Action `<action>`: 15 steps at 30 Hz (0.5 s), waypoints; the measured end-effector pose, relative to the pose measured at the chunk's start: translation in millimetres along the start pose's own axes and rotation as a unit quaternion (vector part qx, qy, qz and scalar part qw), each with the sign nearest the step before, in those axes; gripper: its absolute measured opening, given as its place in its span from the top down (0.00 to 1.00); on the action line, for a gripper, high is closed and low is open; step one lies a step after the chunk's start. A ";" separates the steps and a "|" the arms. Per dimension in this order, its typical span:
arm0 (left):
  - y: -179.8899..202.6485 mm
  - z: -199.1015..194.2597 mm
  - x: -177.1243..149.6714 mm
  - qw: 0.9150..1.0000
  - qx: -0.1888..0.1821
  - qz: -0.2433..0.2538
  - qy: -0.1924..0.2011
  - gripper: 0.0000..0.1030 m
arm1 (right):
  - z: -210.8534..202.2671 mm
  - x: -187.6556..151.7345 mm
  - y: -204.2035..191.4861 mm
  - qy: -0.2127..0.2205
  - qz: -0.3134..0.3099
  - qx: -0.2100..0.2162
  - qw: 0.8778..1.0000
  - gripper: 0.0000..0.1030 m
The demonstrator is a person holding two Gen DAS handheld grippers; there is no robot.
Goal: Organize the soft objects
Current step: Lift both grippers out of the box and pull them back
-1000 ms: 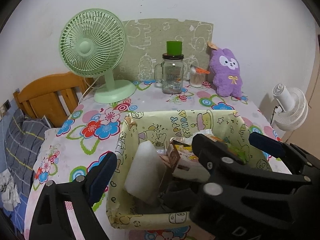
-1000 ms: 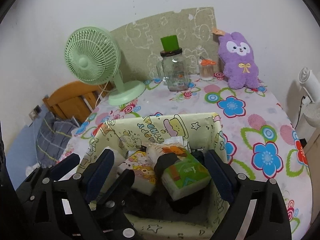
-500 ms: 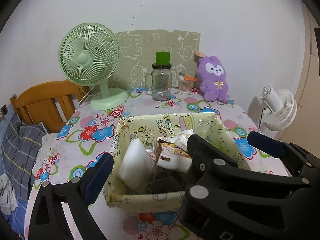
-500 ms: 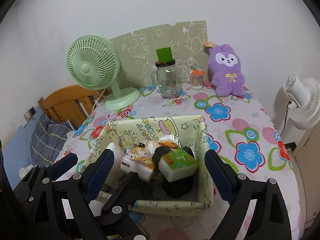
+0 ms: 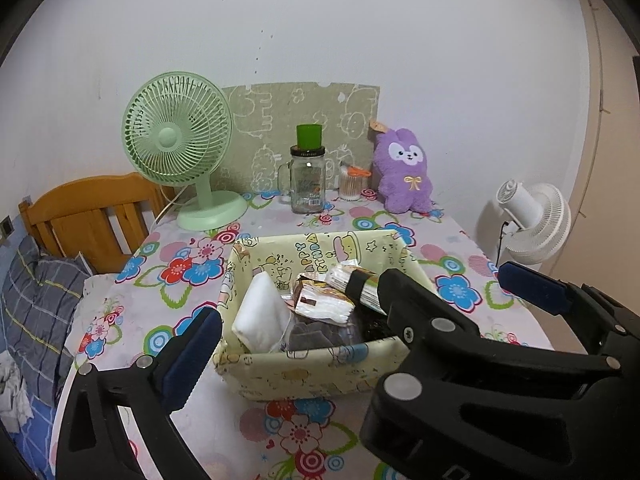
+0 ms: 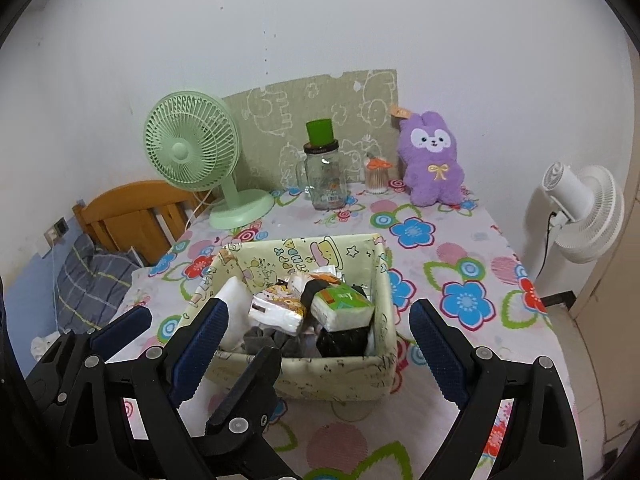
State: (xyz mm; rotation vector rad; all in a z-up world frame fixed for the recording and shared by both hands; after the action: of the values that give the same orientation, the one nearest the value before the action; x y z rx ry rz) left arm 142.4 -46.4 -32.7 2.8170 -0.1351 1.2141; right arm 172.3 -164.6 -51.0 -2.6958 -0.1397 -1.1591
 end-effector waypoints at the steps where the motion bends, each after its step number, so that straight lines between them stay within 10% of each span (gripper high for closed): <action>1: 0.3 -3.3 -1.2 1.000 0.000 0.001 0.002 0.00 | -4.7 -2.0 -0.1 0.002 0.001 -0.003 1.000 0.09; 15: -10.7 -51.1 -8.7 0.999 -0.007 -0.015 0.030 0.00 | -65.6 -13.9 -0.1 0.050 0.005 -0.041 0.998 0.09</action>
State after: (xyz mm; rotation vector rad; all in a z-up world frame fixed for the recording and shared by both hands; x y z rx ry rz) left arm 100.7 -30.2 -4.3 2.7574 -0.0969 1.2855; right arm 116.4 -179.2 -17.1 -2.6974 -0.0649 -1.3212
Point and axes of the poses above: each gripper's, at about its wrist camera, not at the fingertips, and z roughly the way its jaws point, y to its right, x to its top, the point moved 3 cm from there along z, roughly the way its jaws point, and after that the axes turned 9 degrees about -y, right-handed, at the moved point
